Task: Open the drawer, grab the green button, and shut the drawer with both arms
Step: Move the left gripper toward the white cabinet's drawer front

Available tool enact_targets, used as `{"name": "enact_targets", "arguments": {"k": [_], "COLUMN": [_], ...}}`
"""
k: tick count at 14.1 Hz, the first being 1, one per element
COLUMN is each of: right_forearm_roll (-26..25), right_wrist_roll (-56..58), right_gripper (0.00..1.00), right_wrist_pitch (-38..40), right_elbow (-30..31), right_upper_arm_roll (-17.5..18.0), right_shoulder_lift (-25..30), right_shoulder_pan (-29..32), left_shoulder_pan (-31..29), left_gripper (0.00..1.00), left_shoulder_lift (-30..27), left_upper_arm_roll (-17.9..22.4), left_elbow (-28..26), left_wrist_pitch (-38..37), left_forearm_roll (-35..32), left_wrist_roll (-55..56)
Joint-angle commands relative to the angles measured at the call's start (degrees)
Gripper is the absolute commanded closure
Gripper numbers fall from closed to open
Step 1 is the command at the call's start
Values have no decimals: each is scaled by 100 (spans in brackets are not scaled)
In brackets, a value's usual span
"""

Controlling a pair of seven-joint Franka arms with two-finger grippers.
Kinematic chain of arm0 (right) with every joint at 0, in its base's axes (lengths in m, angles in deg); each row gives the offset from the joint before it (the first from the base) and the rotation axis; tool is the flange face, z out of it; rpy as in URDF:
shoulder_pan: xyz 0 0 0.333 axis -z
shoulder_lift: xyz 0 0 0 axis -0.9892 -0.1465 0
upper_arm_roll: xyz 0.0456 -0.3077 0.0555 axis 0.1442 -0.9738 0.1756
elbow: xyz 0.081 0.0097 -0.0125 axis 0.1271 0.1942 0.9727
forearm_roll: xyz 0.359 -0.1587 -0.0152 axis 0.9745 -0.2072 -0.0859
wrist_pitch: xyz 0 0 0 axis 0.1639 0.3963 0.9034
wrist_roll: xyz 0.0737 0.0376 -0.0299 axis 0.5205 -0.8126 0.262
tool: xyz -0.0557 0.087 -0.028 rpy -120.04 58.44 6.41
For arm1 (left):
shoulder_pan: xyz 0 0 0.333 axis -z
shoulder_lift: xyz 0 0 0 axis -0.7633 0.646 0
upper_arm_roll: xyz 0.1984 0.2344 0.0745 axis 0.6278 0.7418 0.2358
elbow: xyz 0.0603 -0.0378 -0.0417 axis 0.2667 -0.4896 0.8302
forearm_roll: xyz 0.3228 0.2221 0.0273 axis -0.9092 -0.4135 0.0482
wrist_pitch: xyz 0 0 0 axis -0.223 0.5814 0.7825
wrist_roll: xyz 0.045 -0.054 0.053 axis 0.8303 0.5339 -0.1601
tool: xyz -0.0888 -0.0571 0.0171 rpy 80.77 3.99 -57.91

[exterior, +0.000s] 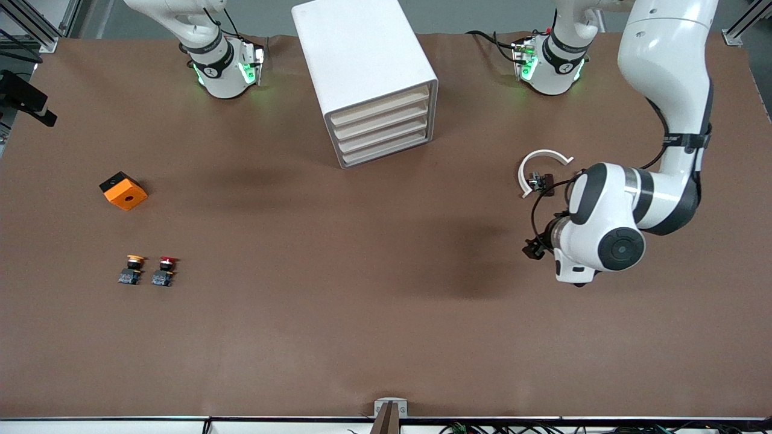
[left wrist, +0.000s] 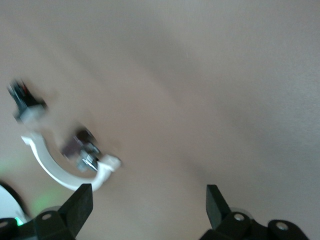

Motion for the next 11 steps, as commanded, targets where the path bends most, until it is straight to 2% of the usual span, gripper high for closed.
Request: {"name": "enact_targets", "arguments": {"k": [1, 3, 11], "right_forearm_roll": [-59, -59, -51], "right_wrist_roll": [158, 167, 159], "right_gripper": [0, 0, 0], "right_wrist_pitch": [-51, -51, -33], "right_elbow": [27, 27, 36], "right_upper_arm_roll": [59, 59, 59], "right_shoulder_lift": [64, 72, 64], "right_shoulder_pan": [93, 93, 111], "left_shoulder_pan": [-20, -20, -20], "left_gripper": [0, 0, 0], "left_shoulder_lift": [312, 496, 998], "left_upper_arm_roll": [-90, -161, -257], "left_elbow": [464, 658, 711], "left_wrist_pitch": [-167, -360, -1608], "left_forearm_roll": [583, 1083, 2738], "left_wrist_roll": [1266, 2022, 4055]}}
